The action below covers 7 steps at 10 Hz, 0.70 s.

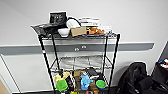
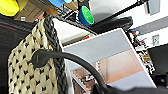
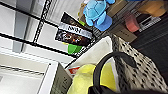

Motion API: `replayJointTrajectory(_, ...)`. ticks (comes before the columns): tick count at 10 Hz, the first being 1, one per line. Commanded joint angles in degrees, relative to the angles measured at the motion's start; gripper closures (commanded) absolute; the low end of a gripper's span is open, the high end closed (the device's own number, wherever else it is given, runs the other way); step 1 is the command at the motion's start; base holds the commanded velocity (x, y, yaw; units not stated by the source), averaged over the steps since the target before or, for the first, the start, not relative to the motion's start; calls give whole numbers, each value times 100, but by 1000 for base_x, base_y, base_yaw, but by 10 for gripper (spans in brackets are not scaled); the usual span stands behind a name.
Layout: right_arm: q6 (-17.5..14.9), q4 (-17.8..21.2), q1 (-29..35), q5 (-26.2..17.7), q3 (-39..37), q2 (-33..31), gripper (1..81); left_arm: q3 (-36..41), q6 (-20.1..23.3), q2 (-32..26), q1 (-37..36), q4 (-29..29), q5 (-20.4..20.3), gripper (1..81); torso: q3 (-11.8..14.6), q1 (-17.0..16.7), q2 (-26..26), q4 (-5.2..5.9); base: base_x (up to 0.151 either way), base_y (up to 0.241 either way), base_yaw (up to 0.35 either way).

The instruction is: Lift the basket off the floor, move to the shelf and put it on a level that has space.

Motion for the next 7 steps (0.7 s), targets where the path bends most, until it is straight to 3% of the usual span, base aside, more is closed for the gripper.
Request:
replayJointTrajectory(1, 36, -80, 697, -29, 536, -15, 811, 538, 82, -137, -683, 14, -308, 811, 0, 0, 0, 0, 112, 0, 0)
replayJointTrajectory(7, 36, -80, 688, -29, 546, -41, 811, 574, 91, -129, -683, 14, -308, 811, 0, 0, 0, 0, 112, 0, 0)
